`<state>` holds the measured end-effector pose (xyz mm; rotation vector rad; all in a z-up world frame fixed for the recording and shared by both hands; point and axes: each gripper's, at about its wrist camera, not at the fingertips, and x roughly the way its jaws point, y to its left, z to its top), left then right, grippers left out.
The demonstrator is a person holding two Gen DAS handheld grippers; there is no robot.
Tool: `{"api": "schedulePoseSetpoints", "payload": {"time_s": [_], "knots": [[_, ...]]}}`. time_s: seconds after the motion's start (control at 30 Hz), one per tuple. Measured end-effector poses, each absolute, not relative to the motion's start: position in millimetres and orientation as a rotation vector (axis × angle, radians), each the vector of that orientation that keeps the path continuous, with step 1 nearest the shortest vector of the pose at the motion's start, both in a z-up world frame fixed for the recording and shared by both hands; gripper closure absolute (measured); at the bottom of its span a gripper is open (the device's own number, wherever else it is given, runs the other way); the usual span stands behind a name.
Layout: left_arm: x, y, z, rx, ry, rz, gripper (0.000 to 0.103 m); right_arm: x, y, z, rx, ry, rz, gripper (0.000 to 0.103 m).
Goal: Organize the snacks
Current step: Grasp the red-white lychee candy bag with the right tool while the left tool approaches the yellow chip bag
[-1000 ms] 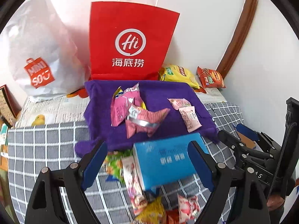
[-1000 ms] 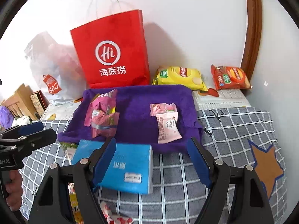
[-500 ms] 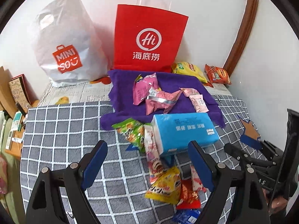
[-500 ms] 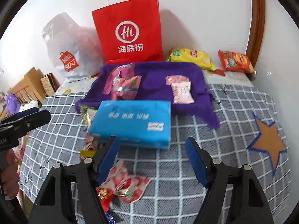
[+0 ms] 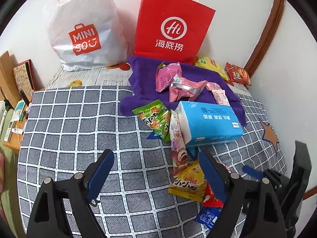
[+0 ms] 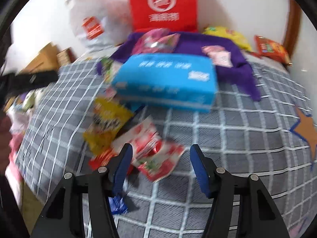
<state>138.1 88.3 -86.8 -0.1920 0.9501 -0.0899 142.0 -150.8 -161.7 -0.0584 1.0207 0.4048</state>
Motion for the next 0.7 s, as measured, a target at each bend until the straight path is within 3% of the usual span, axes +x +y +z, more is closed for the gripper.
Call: {"api": "schedulePoseSetpoints", "payload": {"time_s": [0.47,0.7], "knots": [[143,92,-96,-0.183,0.981,-0.074,0.016,171,-144,-187,-0.055,1.031,0.398,0.034],[143,91,-104,-0.190,0.995,-0.078,0.016,169,-146,-194,-0.085,1.009,0.379,0.049]]}}
